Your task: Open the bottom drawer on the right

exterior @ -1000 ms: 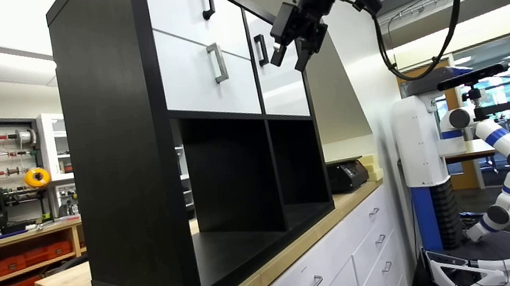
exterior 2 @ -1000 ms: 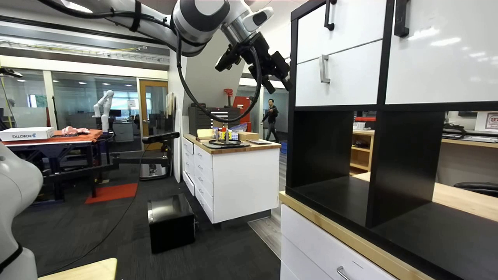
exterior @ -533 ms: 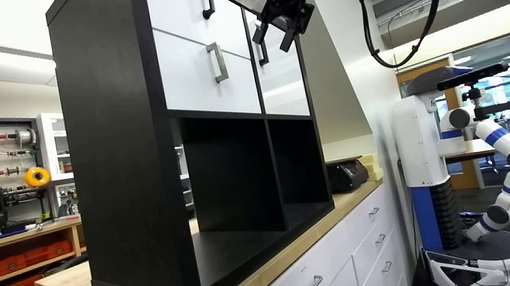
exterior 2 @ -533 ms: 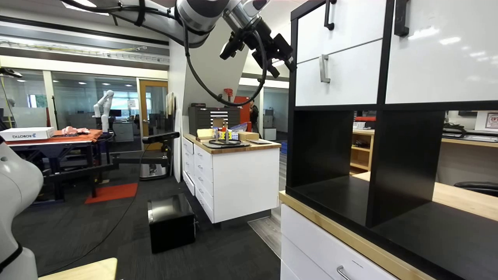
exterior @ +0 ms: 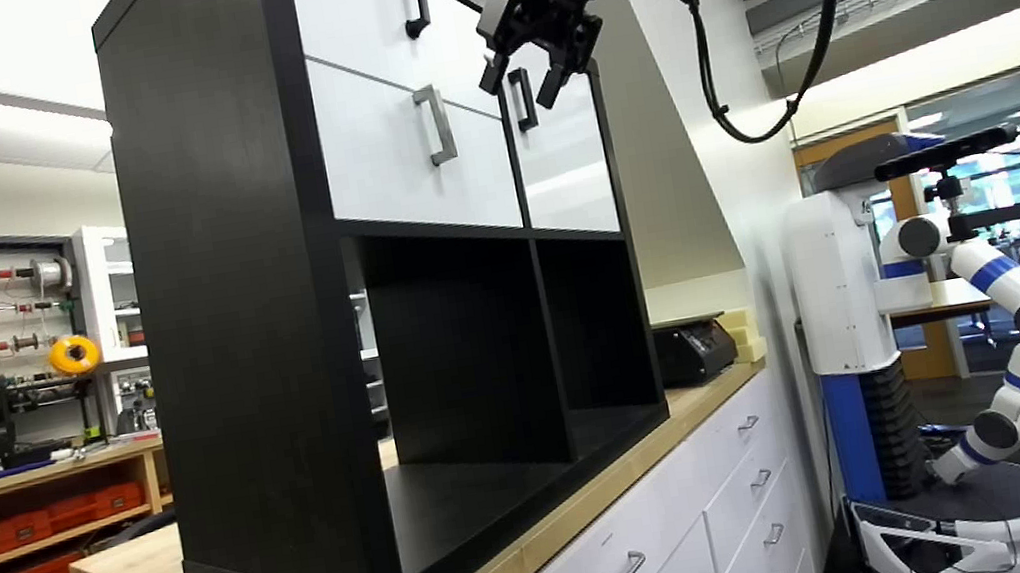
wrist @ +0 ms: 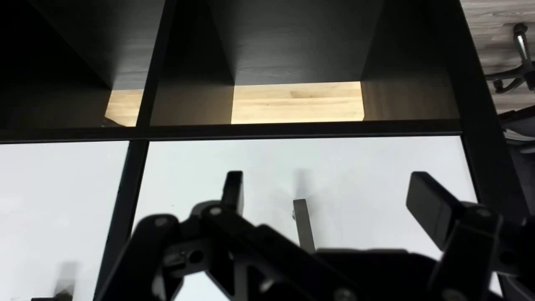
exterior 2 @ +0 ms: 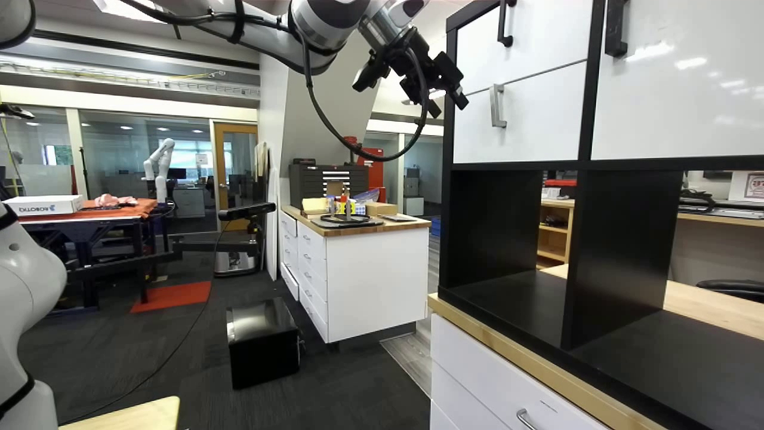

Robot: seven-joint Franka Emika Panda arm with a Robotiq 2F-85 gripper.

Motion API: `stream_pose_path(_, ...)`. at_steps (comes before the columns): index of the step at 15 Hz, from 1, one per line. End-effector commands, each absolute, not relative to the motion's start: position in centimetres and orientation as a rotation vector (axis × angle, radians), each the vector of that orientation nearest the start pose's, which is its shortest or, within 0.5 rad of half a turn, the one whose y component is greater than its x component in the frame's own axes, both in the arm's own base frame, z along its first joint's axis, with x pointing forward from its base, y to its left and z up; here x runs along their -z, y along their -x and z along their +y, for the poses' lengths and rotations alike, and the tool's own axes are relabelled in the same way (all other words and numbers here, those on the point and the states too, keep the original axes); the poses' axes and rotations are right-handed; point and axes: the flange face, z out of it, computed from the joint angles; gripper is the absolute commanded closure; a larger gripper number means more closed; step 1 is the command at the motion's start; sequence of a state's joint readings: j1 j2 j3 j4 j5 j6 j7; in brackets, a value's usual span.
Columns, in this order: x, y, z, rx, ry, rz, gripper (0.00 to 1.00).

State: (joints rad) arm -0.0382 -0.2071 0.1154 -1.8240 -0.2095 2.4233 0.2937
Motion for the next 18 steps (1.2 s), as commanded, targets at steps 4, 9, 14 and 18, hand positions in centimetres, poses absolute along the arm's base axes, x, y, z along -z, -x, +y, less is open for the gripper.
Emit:
stream_pose_path(4, -72.7, -56.1, 5.2, 1.346, 2.917, 0.177, 0.0)
stream_pose_path(9, -73.3, -56.6, 5.2, 1.395, 2.927, 0.147, 0.0)
stream_pose_path(14, -73.5, -56.9, 5.3, 1.392, 2.932, 0.141, 0.0)
stream_pose_path(18, -73.0, -56.6, 5.3, 1.365, 2.939, 0.115, 0.0)
